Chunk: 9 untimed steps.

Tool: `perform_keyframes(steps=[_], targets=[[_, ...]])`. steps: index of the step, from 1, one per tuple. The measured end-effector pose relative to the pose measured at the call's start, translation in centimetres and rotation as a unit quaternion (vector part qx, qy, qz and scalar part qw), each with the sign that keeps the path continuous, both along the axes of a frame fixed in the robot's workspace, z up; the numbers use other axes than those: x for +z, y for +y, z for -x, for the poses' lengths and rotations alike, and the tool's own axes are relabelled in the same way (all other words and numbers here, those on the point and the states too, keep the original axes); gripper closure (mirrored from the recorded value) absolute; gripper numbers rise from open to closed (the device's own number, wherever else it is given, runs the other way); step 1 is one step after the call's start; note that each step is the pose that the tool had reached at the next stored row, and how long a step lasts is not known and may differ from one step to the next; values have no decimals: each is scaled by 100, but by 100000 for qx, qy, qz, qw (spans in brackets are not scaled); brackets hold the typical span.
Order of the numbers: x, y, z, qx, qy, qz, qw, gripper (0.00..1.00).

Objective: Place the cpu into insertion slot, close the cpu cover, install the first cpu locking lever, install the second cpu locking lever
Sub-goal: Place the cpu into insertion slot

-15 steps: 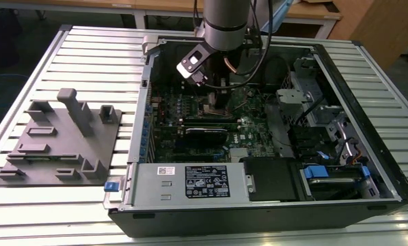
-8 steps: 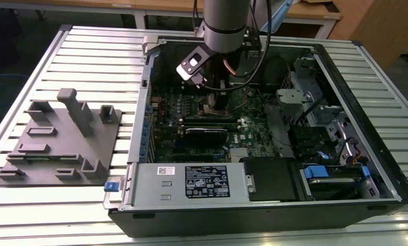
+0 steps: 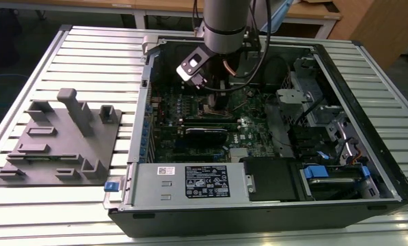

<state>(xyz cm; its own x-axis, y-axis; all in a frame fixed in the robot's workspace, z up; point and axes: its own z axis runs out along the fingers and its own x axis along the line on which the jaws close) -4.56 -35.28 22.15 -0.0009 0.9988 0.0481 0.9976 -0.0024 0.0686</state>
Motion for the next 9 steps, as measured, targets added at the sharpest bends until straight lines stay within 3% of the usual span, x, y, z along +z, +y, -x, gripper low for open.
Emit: perform_keyframes(steps=[9], targets=[[-83,5,32,2,-1,6,100000,46]])
